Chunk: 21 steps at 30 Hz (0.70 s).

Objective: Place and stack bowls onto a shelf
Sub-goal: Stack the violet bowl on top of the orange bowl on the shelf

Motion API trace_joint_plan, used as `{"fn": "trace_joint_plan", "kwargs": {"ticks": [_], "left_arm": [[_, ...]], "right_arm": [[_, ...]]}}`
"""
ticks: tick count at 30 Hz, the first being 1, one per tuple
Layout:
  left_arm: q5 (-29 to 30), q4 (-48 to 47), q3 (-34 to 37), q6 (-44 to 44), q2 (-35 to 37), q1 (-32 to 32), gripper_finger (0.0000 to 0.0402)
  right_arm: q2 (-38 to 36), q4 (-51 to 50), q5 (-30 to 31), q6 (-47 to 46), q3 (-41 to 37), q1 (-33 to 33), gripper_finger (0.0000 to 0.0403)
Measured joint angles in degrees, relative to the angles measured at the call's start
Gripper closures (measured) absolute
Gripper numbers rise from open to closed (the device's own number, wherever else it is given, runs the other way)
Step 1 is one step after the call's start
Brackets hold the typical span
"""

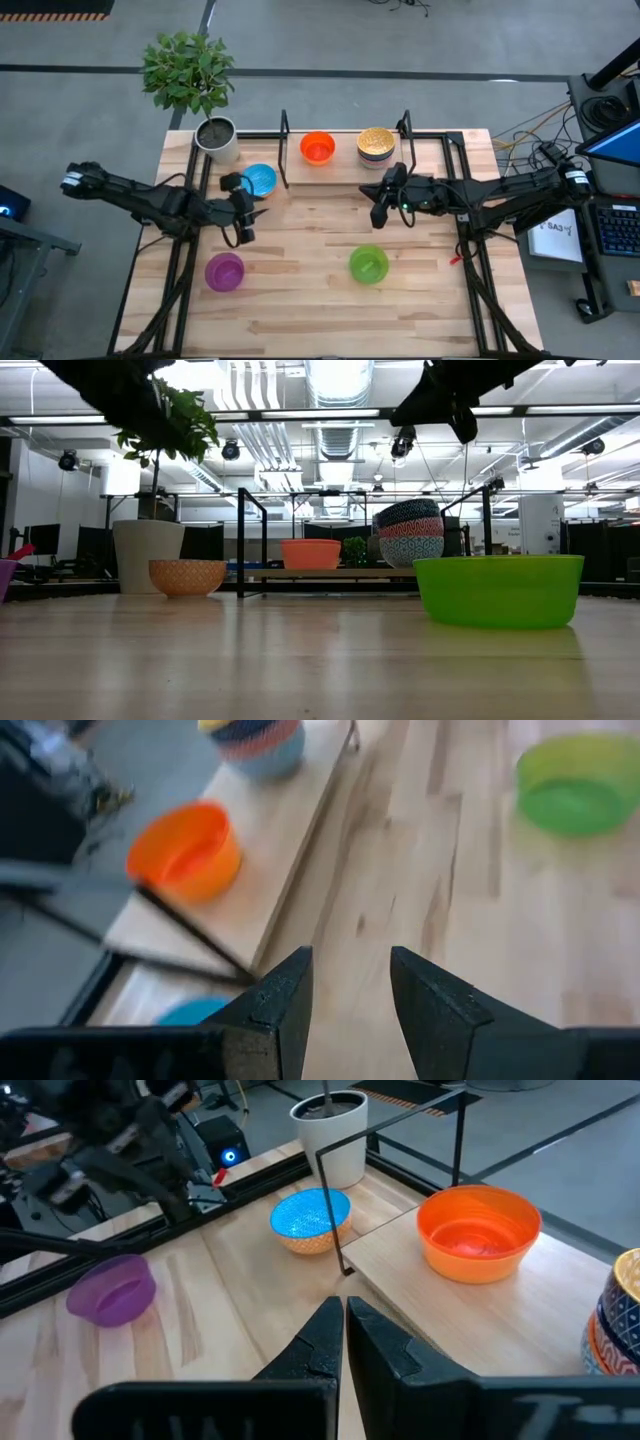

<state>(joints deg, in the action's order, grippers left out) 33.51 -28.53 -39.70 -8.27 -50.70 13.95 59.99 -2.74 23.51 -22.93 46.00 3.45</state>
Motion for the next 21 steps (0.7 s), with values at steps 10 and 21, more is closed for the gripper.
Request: {"fn": "trace_joint_plan", "kwargs": {"ticks": [10, 21], "left_arm": [[-0.11, -11.95, 0.00, -11.97, 0.00, -2.22, 0.0283], [-29.70, -10.33, -0.79, -25.60, -0.04, -2.04, 0.0283]], "right_arm": [[-0.02, -1.61, -0.09, 0.70, 0.00, 1.33, 0.0394], [-0.04, -4.29, -4.25, 6.11, 0.00, 1.31, 0.0394]]}}
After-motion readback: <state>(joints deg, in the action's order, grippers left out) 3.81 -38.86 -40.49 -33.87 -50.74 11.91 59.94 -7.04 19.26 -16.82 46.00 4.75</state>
